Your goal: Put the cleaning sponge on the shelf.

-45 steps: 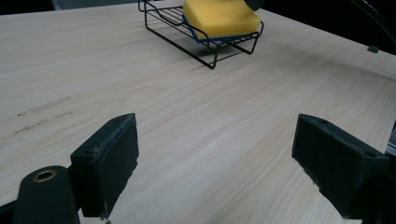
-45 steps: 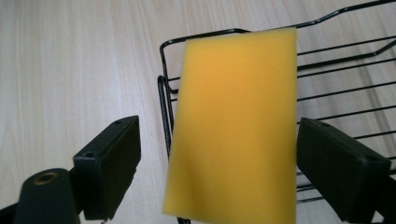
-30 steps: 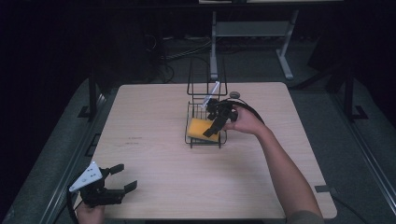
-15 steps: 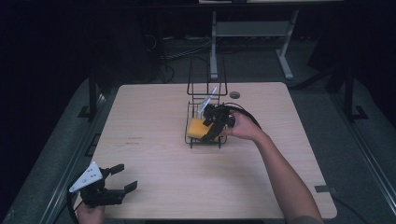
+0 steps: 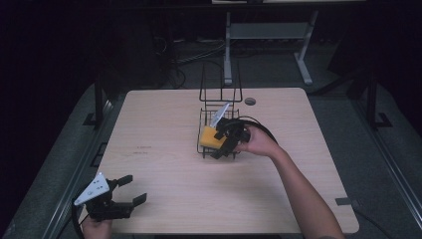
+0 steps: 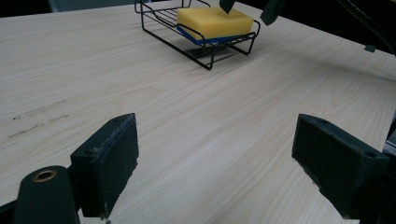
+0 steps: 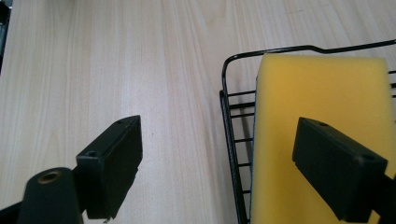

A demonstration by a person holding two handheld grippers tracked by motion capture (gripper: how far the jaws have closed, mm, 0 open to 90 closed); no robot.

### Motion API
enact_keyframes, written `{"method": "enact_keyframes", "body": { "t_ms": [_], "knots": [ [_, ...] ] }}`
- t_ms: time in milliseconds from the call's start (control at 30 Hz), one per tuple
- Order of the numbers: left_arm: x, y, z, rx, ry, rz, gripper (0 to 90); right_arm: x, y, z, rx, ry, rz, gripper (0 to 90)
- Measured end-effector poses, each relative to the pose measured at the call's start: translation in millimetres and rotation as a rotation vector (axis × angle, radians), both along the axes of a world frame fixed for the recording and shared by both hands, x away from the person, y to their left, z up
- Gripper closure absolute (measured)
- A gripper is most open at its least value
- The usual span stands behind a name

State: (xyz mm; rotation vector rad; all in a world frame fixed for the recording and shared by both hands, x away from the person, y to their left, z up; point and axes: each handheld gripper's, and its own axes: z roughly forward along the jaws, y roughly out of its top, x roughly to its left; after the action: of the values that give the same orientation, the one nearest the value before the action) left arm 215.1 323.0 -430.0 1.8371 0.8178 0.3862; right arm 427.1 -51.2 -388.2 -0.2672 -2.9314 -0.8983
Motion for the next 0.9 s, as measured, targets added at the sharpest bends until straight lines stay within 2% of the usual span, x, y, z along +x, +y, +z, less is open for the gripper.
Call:
{"method": "enact_keyframes", "body": {
  "t_ms": [233, 467, 900],
  "knots": [
    [-0.4, -0.3, 0.1, -0.002, 0.000, 0.001, 14.0, -9.2, 4.6, -0.7, 0.004, -0.018, 0.016, 15.7],
    [-0.5, 0.4, 0.0, 0.000, -0.001, -0.001, 14.0, -27.2, 5.3, -1.4, 0.006, -0.034, 0.040, 15.7],
    [-1.3, -0.5, 0.1, 0.007, 0.000, -0.001, 14.0, -50.1, -8.0, -10.0, 0.000, -0.031, 0.042, 15.7]
  ]
}}
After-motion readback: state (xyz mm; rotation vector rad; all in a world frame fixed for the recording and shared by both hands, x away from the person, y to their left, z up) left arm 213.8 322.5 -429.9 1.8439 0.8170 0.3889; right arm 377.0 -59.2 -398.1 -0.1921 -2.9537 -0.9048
